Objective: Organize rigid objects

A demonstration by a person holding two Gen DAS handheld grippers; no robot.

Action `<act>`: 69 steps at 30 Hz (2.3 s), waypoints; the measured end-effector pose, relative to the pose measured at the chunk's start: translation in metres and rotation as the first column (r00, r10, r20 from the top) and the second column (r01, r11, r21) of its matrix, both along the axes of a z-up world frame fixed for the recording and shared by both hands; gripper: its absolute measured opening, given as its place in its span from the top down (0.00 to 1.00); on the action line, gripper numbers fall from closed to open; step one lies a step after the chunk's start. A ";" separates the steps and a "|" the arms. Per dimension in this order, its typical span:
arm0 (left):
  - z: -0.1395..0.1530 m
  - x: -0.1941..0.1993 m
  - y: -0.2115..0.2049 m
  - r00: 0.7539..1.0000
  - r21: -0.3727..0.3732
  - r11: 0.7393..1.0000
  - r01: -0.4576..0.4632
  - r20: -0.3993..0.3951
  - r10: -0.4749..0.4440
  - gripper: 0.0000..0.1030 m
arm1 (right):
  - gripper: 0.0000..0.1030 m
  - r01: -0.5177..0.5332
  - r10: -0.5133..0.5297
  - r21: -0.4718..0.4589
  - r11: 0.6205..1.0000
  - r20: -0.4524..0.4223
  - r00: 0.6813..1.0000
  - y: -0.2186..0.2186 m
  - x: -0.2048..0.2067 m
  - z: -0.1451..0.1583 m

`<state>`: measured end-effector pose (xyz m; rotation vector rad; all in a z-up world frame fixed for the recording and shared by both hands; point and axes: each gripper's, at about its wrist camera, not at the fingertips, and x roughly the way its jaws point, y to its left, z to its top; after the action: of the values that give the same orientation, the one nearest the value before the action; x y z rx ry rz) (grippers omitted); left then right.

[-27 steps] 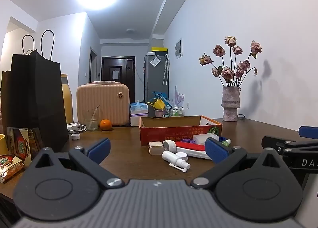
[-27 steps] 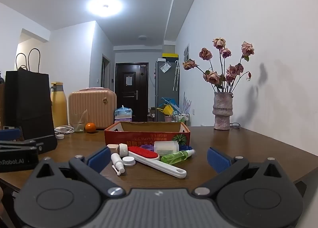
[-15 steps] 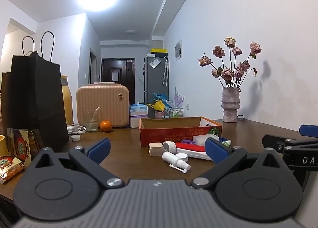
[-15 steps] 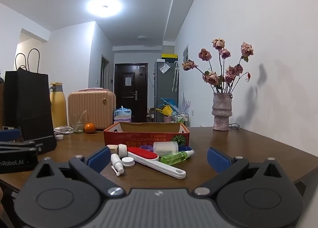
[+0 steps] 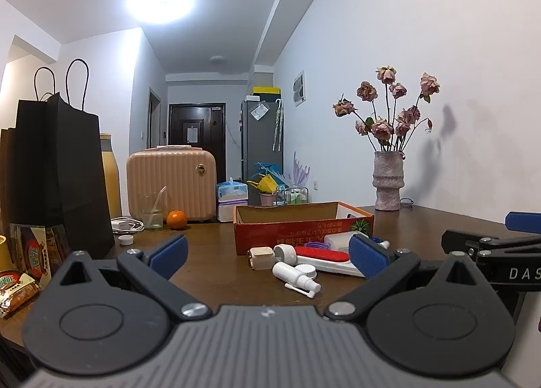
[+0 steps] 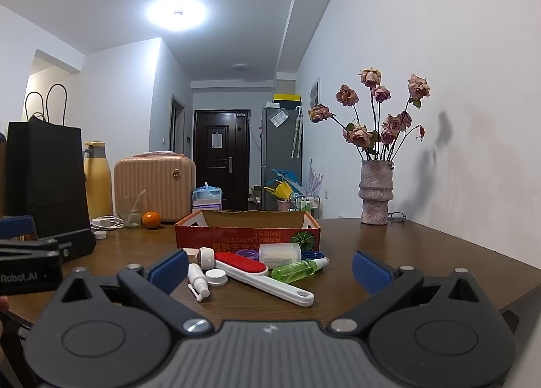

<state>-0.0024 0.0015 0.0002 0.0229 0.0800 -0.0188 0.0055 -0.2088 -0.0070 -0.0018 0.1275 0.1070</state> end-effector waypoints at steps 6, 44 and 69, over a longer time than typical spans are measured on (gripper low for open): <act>-0.001 -0.001 0.000 1.000 0.000 1.000 -0.010 -0.011 0.010 0.00 | 0.00 0.000 0.000 -0.001 1.000 0.000 1.000 -0.002 0.000 0.001; -0.002 0.000 -0.002 1.000 -0.006 1.000 -0.007 -0.028 0.007 0.00 | 0.00 -0.008 0.008 -0.030 1.000 0.000 1.000 0.001 0.000 -0.001; -0.003 0.000 -0.002 1.000 -0.002 1.000 -0.005 -0.030 0.005 0.00 | 0.00 -0.005 0.005 -0.027 1.000 -0.009 1.000 0.001 0.002 -0.002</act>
<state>-0.0021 -0.0004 -0.0030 0.0202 0.1097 -0.0145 0.0077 -0.2075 -0.0090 -0.0288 0.1382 0.1103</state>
